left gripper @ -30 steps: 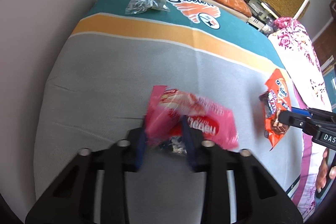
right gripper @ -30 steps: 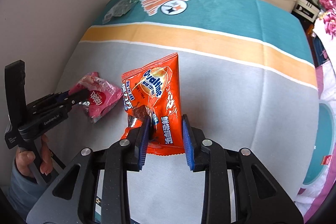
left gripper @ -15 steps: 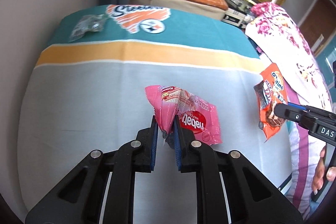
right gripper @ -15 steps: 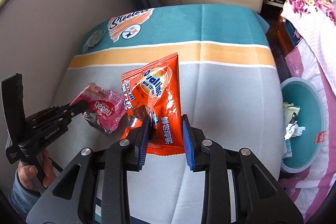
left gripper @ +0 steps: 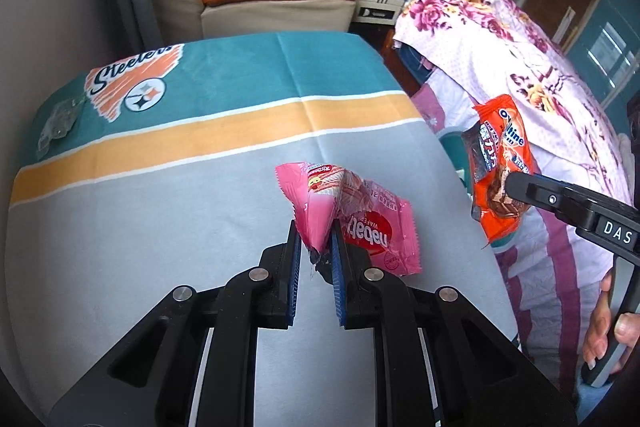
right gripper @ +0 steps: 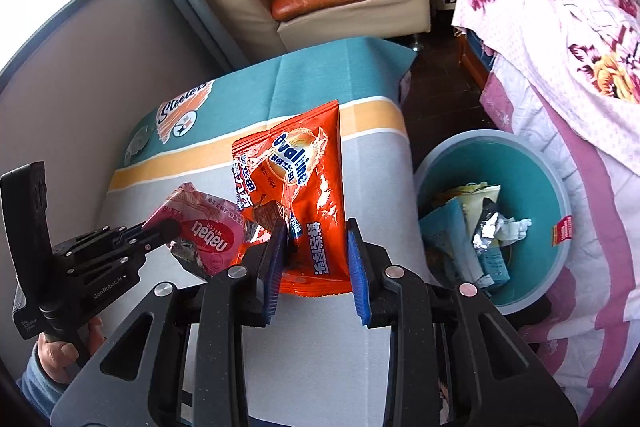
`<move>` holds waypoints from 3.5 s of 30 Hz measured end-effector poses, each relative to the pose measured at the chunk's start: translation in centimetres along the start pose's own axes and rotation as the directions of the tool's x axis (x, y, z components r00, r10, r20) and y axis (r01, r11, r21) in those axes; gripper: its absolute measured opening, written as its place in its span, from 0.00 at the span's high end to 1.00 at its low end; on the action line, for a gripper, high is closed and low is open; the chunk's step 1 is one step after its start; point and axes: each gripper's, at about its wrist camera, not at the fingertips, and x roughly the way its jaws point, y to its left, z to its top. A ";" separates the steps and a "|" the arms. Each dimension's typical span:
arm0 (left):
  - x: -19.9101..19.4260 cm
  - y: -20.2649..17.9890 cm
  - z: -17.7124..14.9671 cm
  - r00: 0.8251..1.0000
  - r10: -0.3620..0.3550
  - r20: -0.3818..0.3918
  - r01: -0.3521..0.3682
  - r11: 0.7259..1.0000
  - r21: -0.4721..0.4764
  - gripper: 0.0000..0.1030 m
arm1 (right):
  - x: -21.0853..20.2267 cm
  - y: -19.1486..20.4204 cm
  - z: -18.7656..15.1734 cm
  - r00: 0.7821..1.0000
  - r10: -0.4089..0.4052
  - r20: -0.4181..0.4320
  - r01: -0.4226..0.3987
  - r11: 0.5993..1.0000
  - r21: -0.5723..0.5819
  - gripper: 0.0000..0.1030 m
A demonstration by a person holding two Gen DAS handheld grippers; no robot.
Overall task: Collect trash
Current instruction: 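Carry both packs over the teal bin and open the left tool to drop the pink pack, then open the right tool to drop the orange Ovaltine bag into the bin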
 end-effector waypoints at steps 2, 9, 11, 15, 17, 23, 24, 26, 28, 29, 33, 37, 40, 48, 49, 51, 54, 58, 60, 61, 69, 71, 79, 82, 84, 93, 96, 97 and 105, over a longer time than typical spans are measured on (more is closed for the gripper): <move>0.4 -1.7 0.4 1.000 -0.005 -0.004 0.005 1.000 0.027 0.86 | -0.8 -1.5 -0.1 1.000 -0.002 0.022 0.002 1.000 0.023 0.73; 2.0 -7.4 1.4 0.999 -0.024 -0.025 0.026 0.995 0.098 0.86 | -3.1 -6.4 -0.7 0.996 -0.027 0.084 0.019 0.995 0.099 0.73; 2.5 -8.9 1.6 0.999 -0.028 -0.032 0.032 0.993 0.117 0.86 | -3.7 -7.8 -0.9 0.995 -0.034 0.095 0.023 0.993 0.116 0.73; 3.6 -11.8 2.0 0.998 -0.040 -0.044 0.046 0.988 0.148 0.86 | -4.6 -10.0 -1.2 0.992 -0.059 0.111 0.043 0.989 0.142 0.73; 4.1 -12.9 2.2 0.998 -0.046 -0.051 0.053 0.987 0.154 0.86 | -5.1 -11.0 -1.4 0.990 -0.077 0.118 0.059 0.986 0.153 0.73; 5.8 -16.2 2.6 0.995 -0.071 -0.075 0.083 0.981 0.175 0.86 | -5.8 -14.1 -1.8 0.986 -0.118 0.115 0.095 0.977 0.190 0.73; 6.1 -16.7 2.6 0.994 -0.075 -0.080 0.088 0.980 0.180 0.86 | -5.7 -14.5 -1.9 0.986 -0.124 0.113 0.101 0.976 0.195 0.73; 6.6 -17.6 2.7 0.993 -0.081 -0.087 0.096 0.977 0.191 0.86 | -5.6 -15.2 -1.9 0.984 -0.139 0.109 0.115 0.973 0.202 0.73; 7.1 -18.4 2.8 0.992 -0.088 -0.095 0.105 0.974 0.200 0.86 | -5.5 -15.9 -2.0 0.983 -0.154 0.104 0.130 0.969 0.209 0.73; 7.4 -18.8 2.9 0.991 -0.090 -0.099 0.109 0.973 0.205 0.86 | -5.4 -16.2 -1.9 0.982 -0.160 0.101 0.136 0.968 0.212 0.73; 8.4 -19.8 3.2 0.988 -0.104 -0.114 0.126 0.969 0.214 0.86 | -5.0 -17.5 -1.7 0.980 -0.177 0.086 0.153 0.961 0.229 0.73; 9.5 -20.4 3.5 0.985 -0.112 -0.130 0.139 0.966 0.219 0.86 | -4.9 -18.5 -1.3 0.977 -0.199 0.082 0.174 0.955 0.241 0.73; 10.3 -20.6 3.7 0.983 -0.119 -0.142 0.149 0.965 0.218 0.86 | -4.9 -19.0 -1.0 0.973 -0.217 0.080 0.191 0.950 0.247 0.73; 11.9 -21.4 4.0 0.977 -0.136 -0.166 0.172 0.957 0.232 0.86 | -4.6 -19.5 -0.3 0.966 -0.249 0.067 0.226 0.943 0.246 0.73; 12.1 -21.6 4.0 0.976 -0.137 -0.168 0.175 0.956 0.235 0.86 | -4.6 -19.5 -0.2 0.965 -0.254 0.066 0.231 0.942 0.245 0.73; 12.4 -21.7 4.0 0.975 -0.141 -0.172 0.180 0.955 0.236 0.86 | -4.6 -19.4 -0.1 0.963 -0.262 0.064 0.240 0.940 0.243 0.73; 12.7 -21.7 4.1 0.973 -0.147 -0.177 0.187 0.954 0.234 0.86 | -4.5 -19.3 0.2 0.961 -0.271 0.060 0.249 0.938 0.242 0.73; 13.2 -21.7 4.3 0.971 -0.152 -0.183 0.193 0.953 0.234 0.86 | -4.5 -19.4 0.5 0.957 -0.283 0.057 0.261 0.934 0.245 0.73; 13.4 -21.7 4.4 0.971 -0.153 -0.184 0.194 0.953 0.233 0.86 | -4.4 -19.4 0.7 0.956 -0.289 0.056 0.268 0.932 0.245 0.73; 13.5 -21.7 4.5 0.971 -0.153 -0.185 0.195 0.952 0.234 0.86 | -4.4 -19.4 0.7 0.955 -0.292 0.054 0.271 0.931 0.245 0.73; 13.8 -21.4 4.8 0.972 -0.149 -0.181 0.189 0.955 0.230 0.65 | -3.8 -18.9 1.3 0.951 -0.308 0.040 0.290 0.927 0.238 0.72; 13.6 -21.2 4.9 0.978 -0.135 -0.161 0.171 0.957 0.233 0.42 | -3.7 -18.8 1.5 0.950 -0.310 0.038 0.293 0.926 0.237 0.72; 12.3 -19.8 5.5 0.989 -0.099 -0.106 0.121 0.966 0.229 0.12 | -3.2 -17.9 1.9 0.948 -0.318 0.026 0.305 0.926 0.221 0.72; 11.9 -19.2 5.5 0.990 -0.099 -0.099 0.119 0.968 0.220 0.12 | -3.1 -17.4 2.1 0.948 -0.318 0.025 0.306 0.928 0.211 0.72; 11.7 -18.8 5.4 0.990 -0.101 -0.098 0.120 0.970 0.211 0.12 | -3.0 -17.0 2.2 0.947 -0.320 0.025 0.309 0.929 0.204 0.72; 10.4 -16.7 5.3 0.992 -0.098 -0.077 0.111 0.977 0.182 0.12 | -2.3 -15.5 2.5 0.946 -0.325 0.007 0.319 0.932 0.172 0.71; 10.1 -16.0 5.3 0.993 -0.090 -0.073 0.102 0.979 0.175 0.11 | -1.8 -15.3 2.5 0.946 -0.323 -0.005 0.319 0.933 0.167 0.70; 10.1 -15.8 5.3 0.994 -0.087 -0.073 0.098 0.980 0.174 0.11 | -1.6 -15.2 2.6 0.947 -0.322 -0.009 0.319 0.933 0.165 0.70; 9.7 -13.8 5.3 0.996 -0.065 -0.059 0.073 0.986 0.147 0.09 | -0.3 -14.5 3.0 0.946 -0.323 -0.033 0.324 0.935 0.140 0.69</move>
